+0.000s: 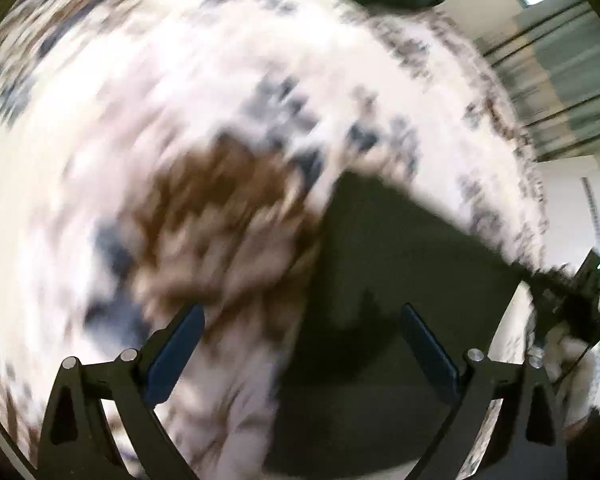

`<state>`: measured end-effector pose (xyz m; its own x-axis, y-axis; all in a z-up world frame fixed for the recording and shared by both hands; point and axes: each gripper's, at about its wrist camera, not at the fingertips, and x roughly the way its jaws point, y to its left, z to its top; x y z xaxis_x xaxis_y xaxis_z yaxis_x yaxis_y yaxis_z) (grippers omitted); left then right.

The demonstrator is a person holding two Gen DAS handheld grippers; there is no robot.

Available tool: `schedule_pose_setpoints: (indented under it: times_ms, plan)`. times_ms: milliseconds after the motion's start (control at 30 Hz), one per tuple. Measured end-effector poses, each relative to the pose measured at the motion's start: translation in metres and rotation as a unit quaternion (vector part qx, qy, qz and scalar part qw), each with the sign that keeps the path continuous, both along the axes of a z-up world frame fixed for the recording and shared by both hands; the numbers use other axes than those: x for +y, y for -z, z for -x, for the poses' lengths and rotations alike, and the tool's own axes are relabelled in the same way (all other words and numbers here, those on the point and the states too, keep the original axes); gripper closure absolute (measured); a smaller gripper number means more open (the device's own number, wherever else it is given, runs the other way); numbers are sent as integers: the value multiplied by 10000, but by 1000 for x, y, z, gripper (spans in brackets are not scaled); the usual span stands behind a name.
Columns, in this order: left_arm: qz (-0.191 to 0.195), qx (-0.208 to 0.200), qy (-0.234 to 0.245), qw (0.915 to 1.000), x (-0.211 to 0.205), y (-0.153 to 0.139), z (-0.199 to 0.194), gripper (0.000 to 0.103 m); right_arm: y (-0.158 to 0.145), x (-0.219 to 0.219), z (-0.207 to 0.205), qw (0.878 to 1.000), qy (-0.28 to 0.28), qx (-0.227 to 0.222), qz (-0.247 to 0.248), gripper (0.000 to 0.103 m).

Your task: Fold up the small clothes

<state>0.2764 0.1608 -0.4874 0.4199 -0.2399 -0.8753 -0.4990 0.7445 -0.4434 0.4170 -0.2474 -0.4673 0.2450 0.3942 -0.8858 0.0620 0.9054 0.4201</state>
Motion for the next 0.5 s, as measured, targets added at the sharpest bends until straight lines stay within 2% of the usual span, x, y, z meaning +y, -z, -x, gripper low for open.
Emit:
schedule_pose_setpoints:
  times_ms: [33, 100, 167, 200, 233, 300, 433, 500]
  plan:
    - [2, -115, 37, 9999, 5, 3, -18, 4, 0, 0, -4, 10000, 6, 46, 63, 99]
    - [52, -40, 167, 9998, 10, 19, -58, 5, 6, 3, -13, 9997, -33, 196, 168, 99]
    - [238, 74, 274, 9993, 10, 38, -87, 33, 12, 7, -17, 9992, -115, 251, 283, 99]
    - [459, 110, 406, 9981, 9, 50, -100, 70, 14, 10, -20, 9988, -194, 284, 356, 99]
    - [509, 182, 562, 9970, 7, 57, -110, 78, 16, 11, -19, 9985, -216, 297, 400, 99]
    - [243, 117, 782, 9966, 3, 51, -105, 85, 18, 8, -20, 9979, -196, 368, 491, 99]
    - [271, 135, 777, 9965, 7, 50, -113, 89, 26, 1, -25, 9961, -101, 468, 741, 99]
    - [368, 222, 661, 9969, 11, 59, -117, 89, 45, 3, -27, 9934, -183, 833, 762, 99]
